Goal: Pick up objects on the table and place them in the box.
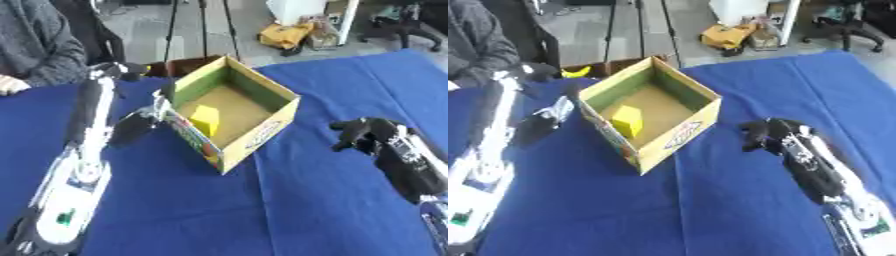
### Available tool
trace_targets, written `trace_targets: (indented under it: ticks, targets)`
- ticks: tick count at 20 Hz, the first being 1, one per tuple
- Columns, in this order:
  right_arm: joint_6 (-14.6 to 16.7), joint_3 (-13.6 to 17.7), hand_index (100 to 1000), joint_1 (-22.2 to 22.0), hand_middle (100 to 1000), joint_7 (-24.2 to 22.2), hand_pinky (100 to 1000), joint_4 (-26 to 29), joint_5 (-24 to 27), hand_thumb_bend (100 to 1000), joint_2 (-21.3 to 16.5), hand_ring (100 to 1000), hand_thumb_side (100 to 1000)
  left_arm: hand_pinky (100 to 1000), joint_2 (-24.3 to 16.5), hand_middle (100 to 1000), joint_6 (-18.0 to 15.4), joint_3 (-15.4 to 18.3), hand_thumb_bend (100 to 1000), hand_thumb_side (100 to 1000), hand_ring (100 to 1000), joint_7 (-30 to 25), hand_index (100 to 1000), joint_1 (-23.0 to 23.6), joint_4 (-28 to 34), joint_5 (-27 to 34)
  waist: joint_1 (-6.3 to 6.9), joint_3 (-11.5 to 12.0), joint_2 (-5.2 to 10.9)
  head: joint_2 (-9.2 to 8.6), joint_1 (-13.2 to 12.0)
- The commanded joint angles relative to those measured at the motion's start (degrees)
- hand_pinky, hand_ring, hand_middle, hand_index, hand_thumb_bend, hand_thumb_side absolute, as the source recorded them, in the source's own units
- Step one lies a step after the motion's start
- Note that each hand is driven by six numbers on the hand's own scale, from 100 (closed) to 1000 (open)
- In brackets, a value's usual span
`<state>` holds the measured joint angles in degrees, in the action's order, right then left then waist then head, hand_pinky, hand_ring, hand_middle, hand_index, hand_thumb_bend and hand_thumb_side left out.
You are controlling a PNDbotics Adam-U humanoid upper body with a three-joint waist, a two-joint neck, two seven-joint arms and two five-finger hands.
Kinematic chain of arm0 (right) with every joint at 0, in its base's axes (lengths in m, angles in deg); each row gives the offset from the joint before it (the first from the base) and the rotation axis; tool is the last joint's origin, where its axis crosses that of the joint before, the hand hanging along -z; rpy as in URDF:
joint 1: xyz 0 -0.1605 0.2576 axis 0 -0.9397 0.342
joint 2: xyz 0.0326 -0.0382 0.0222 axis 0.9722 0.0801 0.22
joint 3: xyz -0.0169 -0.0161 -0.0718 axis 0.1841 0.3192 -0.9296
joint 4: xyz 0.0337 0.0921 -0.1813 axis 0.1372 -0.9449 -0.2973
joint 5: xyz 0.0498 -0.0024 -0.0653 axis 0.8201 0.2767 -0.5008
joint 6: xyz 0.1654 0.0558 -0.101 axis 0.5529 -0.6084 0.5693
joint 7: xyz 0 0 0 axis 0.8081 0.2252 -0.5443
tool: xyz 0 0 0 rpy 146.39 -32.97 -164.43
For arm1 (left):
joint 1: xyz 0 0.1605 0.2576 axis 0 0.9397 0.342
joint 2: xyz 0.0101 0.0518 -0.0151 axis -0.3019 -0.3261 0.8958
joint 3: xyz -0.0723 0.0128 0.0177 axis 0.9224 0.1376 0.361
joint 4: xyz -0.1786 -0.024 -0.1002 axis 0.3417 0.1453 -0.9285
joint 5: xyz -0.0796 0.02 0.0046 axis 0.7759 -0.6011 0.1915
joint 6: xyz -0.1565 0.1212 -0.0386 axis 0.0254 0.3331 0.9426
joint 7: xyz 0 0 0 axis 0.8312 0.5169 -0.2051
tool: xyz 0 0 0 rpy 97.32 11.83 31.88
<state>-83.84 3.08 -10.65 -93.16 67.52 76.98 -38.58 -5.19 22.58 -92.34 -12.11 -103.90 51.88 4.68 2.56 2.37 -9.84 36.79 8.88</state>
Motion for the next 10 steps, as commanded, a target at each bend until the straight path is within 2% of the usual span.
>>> trace_targets:
  ticks: [1, 4, 10]
  targets:
    - [0.0, 0.6, 567, 0.1, 559, 0.3, 652, 0.8, -0.5, 206, -0.5, 838, 710, 542, -3.3, 571, -1.4, 3.3, 366, 730, 692, 3.7, 716, 3.8, 7.5, 6.5, -0.3, 0.6, 0.84, 0.65, 0.9]
    - [-0.1, 0.6, 567, 0.1, 559, 0.5, 652, 0.7, -0.4, 207, -0.6, 837, 710, 540, -3.3, 572, -3.4, 5.8, 307, 833, 703, 7.9, 715, 9.3, 7.3, 10.1, -0.27, 1.4, 0.84, 0.8, 1.4]
    - [-0.3, 0.5, 567, 0.5, 557, 0.7, 651, 0.6, 0.0, 209, -0.7, 836, 707, 538, -0.5, 572, -9.1, 8.5, 270, 903, 709, 13.7, 713, 15.5, 4.4, 15.1, -0.29, 2.4, 0.83, 1.64, 1.1]
